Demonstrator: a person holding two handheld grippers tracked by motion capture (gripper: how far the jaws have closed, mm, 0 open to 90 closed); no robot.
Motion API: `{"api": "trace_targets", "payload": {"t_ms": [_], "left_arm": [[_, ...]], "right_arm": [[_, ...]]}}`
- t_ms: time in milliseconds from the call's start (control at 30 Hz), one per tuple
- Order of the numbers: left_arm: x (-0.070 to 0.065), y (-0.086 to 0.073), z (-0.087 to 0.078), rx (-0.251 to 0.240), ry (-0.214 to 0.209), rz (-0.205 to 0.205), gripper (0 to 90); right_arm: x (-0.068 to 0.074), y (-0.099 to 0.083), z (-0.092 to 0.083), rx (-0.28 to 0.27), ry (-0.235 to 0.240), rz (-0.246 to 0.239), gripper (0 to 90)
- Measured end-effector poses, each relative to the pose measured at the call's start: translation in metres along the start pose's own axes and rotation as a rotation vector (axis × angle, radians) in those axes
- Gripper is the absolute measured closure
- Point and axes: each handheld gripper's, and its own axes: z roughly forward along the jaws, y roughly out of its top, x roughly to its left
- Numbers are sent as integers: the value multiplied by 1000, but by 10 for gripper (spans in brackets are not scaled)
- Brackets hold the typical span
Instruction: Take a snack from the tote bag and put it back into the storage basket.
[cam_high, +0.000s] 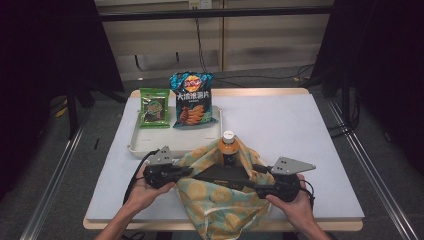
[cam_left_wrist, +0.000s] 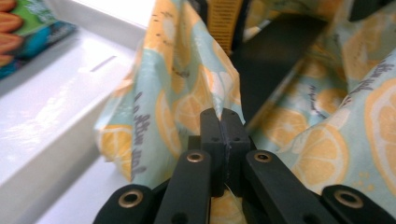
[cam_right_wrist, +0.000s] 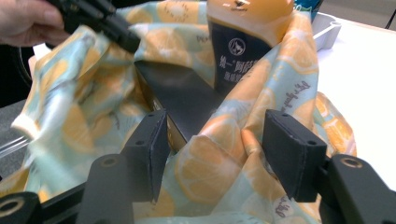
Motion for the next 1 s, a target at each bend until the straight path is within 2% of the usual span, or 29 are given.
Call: {"api": "trace_targets", "payload": {"t_ms": [67, 133, 200, 233, 333, 400, 533, 700, 733, 800, 867, 933, 1000], "left_arm": [[7, -1, -4, 7, 45, -6, 900], [14, -3, -4, 20, 67, -15, 900], [17, -5, -2, 28, 75, -18, 900], [22, -8, 0, 49, 90, -16, 900], [24, -11, 3, 56, 90, -30, 900], [25, -14, 7, 77, 93, -27, 900], [17, -16, 23, 118, 69, -4, 900], [9, -16, 28, 130, 43, 12, 900], [6, -15, 28, 121, 39, 11, 900], [1, -14, 28, 130, 16, 31, 900], [-4, -14, 29, 133, 6, 33, 900], [-12, -13, 30, 143, -17, 60, 900], [-14, -12, 30, 149, -21, 66, 900]], "right_arm": [[1, -1, 1, 3, 1, 1, 402], [2, -2, 2, 10, 3, -5, 394], [4, -3, 3, 17, 3, -9, 377], [4, -3, 3, 19, 0, -11, 361], [4, -3, 3, 18, 1, -11, 339], [3, -3, 2, 18, 2, -14, 327], [4, -5, 4, 29, 8, -19, 297], [4, -7, 1, 38, 1, -25, 285], [3, -8, 0, 39, -2, -28, 281], [0, -10, -3, 40, -7, -21, 270], [-2, -11, -6, 41, -14, -16, 268], [-5, -13, -11, 33, -23, -8, 254], [-6, -13, -12, 33, -26, -6, 251]]}}
